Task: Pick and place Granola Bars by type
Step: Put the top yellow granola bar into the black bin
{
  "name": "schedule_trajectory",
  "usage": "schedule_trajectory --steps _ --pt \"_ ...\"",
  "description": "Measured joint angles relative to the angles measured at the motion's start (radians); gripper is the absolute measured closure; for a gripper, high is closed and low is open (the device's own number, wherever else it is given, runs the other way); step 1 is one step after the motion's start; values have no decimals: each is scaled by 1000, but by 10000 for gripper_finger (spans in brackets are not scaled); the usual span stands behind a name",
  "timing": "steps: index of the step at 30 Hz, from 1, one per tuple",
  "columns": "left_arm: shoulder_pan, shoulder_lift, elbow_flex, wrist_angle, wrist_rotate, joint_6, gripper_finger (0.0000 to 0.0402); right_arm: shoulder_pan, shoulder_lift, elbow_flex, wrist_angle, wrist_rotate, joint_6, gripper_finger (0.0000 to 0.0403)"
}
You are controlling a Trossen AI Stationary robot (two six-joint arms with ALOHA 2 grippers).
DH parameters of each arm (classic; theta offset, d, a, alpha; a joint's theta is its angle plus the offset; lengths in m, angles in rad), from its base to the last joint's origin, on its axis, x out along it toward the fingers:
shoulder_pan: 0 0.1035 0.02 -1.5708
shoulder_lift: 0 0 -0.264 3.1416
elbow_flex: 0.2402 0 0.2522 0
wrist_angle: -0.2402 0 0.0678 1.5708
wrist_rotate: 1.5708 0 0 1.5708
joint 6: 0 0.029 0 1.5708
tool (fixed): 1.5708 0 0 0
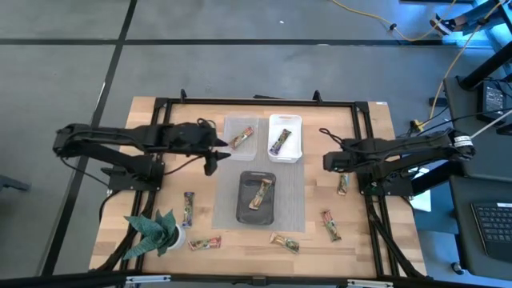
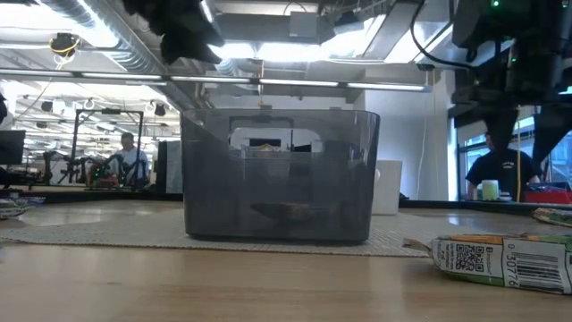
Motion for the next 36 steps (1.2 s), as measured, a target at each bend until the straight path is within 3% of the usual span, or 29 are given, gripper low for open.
schedule_trajectory --steps 5,15,36 --pt "26 -56 -104 104 -1 -6 214 4 69 3 73 -12 -5 157" --pt "91 -39 -117 119 -1 -5 214 15 289 53 -39 -147 -30 157" --pt "108 -38 -117 119 17 66 214 99 454 53 -44 -154 404 157"
